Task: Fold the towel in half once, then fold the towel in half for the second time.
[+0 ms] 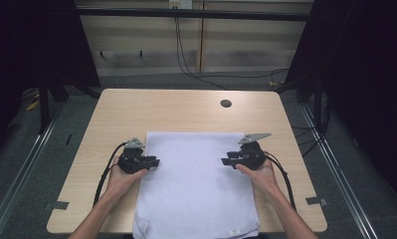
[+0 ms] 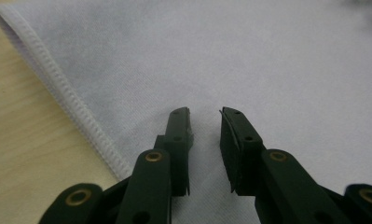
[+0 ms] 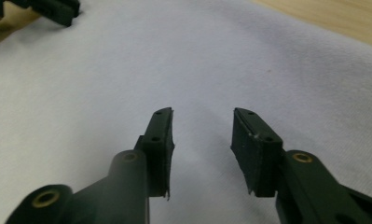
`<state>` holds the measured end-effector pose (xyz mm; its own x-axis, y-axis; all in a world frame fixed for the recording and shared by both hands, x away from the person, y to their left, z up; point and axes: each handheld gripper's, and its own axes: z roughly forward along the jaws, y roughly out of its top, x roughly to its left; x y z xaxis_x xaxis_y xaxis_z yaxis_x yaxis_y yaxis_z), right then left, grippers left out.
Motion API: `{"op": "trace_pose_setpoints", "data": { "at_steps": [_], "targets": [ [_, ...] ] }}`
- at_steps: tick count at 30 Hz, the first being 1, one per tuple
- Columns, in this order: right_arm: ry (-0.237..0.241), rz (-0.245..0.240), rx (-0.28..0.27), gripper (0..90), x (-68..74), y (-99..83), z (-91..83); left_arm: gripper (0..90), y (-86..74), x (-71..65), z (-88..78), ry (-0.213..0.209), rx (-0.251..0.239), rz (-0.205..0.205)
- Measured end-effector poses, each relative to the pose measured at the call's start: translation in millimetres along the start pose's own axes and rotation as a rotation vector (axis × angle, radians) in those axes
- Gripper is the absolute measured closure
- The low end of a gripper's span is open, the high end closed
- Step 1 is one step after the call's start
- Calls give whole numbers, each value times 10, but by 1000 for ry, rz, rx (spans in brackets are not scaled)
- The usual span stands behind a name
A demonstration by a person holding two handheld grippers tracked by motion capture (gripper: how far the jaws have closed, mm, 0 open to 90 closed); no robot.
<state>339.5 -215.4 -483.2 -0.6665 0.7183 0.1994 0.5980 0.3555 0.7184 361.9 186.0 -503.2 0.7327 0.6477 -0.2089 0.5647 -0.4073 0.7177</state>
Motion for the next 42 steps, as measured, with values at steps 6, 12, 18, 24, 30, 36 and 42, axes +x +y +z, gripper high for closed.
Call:
{"op": "trace_pose_setpoints", "data": {
  "at_steps": [6,12,18,24,30,36,42],
  "targets": [
    [-63,0,49,577,-107,-70,129,753,-12,7,-2,-9,0,0],
    [-40,5,71,575,-44,-155,43,752,-71,-51,-44,-32,1,10],
    [-7,-5,73,579,49,-285,-68,752,-150,-111,-93,-78,-1,15],
    [18,-12,101,612,173,-389,-180,751,-243,-261,-200,-99,35,47],
    [55,-26,157,611,499,-548,-337,720,-461,-474,-433,-148,80,74],
    [-69,-18,40,619,346,-498,-547,733,-513,-521,-506,-154,101,82],
    [-102,49,-9,588,-117,-298,-494,735,-576,-487,-559,-179,91,57]
  ]
}}
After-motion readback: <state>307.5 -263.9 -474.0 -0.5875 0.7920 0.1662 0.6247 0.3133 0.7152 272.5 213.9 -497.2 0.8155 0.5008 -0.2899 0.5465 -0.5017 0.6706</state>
